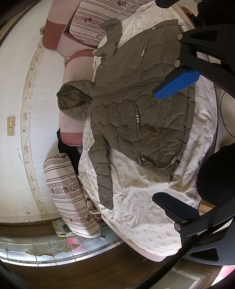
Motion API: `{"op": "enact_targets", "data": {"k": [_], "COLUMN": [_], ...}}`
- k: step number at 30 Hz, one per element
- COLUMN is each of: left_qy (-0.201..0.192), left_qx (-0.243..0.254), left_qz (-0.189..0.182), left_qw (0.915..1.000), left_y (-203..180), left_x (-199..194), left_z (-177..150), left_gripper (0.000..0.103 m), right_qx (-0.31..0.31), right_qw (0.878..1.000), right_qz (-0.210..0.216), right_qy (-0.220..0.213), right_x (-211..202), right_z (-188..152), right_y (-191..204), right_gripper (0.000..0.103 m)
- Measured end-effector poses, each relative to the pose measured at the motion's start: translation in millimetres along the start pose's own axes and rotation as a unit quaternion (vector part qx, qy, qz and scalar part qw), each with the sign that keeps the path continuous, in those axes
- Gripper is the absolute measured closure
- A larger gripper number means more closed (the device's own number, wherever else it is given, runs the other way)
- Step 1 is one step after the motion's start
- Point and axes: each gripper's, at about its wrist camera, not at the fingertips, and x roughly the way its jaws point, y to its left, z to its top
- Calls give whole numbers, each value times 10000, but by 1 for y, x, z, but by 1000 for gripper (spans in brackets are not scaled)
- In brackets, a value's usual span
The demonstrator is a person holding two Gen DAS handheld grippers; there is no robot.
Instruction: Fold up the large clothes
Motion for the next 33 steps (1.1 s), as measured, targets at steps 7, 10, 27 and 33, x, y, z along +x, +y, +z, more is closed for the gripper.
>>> {"op": "enact_targets", "data": {"k": [7, 10, 27, 33], "left_qy": [-25, -68, -442, -494], "left_qx": [11, 33, 23, -102], "left_qz": [3, 29, 108, -39], "left_qw": [10000, 10000, 9990, 9987], "left_y": [3, 4, 13, 12], "left_x": [-2, -6, -52, -25], "left_z": [-3, -4, 23, 68], "left_gripper": [0, 0, 0, 0], "right_qx": [128, 214, 516, 828], "right_qw": [9998, 9997, 9976, 9960], "right_qz": [90, 131, 421, 343], "right_qy": [-96, -76, -201, 33], "right_x": [-6, -13, -34, -8], "right_z": [-2, 1, 13, 33], "right_y": [2, 3, -32, -72], "right_gripper": [6, 6, 6, 6]}}
